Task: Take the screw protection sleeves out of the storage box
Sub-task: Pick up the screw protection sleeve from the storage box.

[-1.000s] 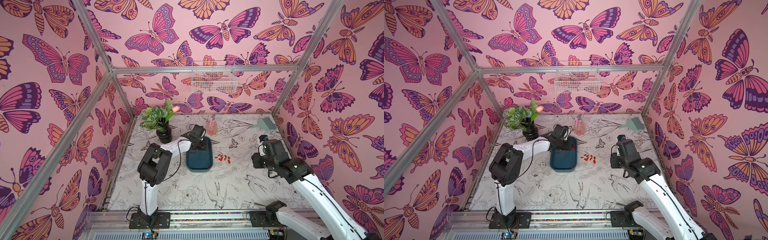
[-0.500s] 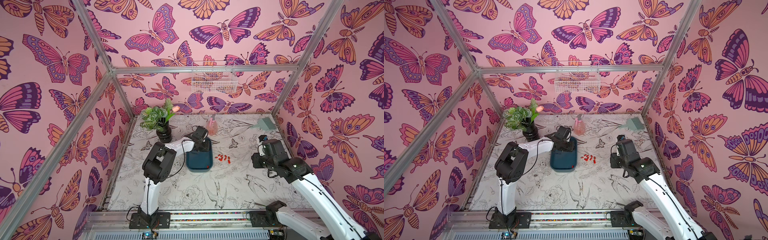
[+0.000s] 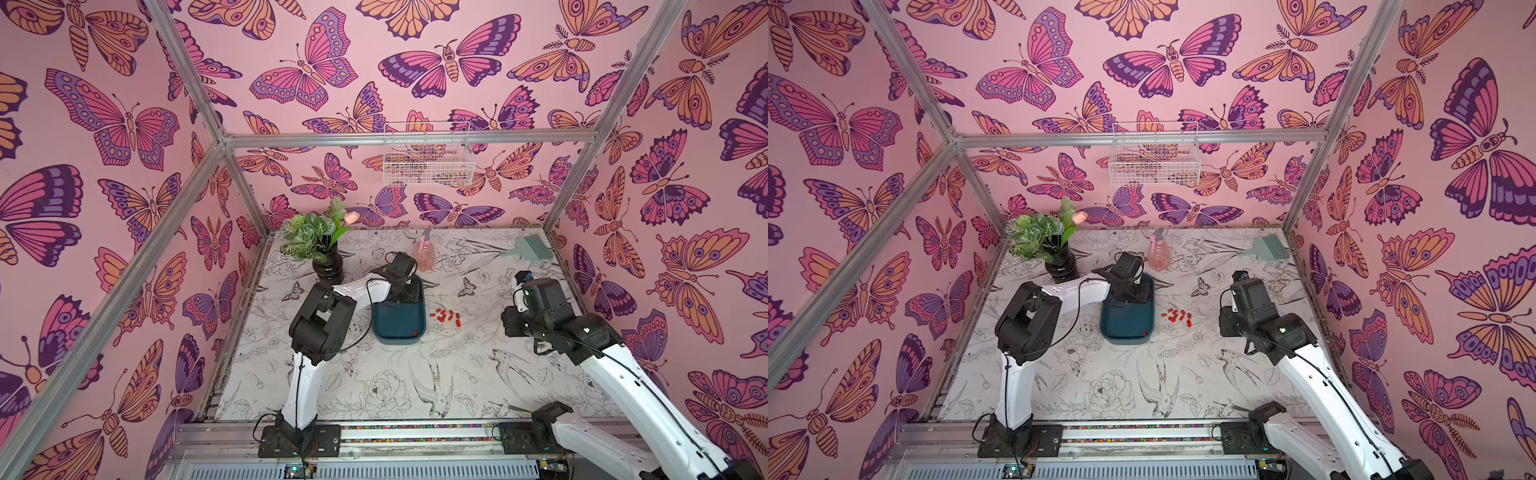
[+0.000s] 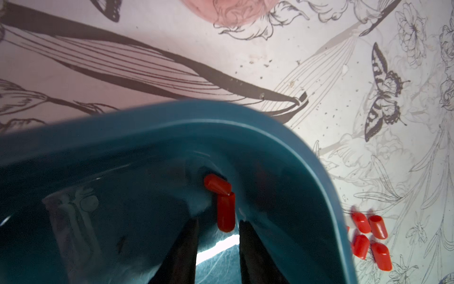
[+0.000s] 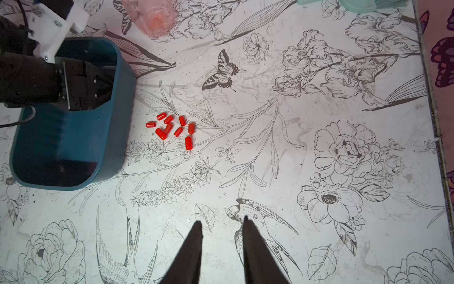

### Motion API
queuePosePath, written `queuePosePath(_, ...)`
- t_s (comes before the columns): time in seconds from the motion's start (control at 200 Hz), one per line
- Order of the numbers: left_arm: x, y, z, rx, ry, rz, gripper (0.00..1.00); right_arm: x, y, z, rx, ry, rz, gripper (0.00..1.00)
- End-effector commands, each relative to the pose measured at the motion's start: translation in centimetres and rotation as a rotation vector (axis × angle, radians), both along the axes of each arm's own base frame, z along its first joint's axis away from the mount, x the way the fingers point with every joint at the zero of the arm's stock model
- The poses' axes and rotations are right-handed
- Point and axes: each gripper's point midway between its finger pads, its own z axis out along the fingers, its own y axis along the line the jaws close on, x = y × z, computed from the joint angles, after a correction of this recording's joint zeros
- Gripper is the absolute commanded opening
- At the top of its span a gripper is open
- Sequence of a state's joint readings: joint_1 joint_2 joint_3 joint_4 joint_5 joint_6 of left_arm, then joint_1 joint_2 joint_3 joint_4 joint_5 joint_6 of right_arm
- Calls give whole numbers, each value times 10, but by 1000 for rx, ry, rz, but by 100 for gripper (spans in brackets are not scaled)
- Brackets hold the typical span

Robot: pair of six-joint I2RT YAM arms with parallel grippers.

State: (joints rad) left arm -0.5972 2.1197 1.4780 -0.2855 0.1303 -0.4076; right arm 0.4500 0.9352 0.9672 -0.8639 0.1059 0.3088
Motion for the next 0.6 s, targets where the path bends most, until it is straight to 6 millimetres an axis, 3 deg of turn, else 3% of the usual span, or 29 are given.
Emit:
queuePosePath(0.0,0,-1,-8,20,12,-8,34,-1,-1,-3,-7,13,6,32)
queuePosePath(0.596,0,-6,-20,21,37,-15,33,0,0,-6,-10,20,8,32)
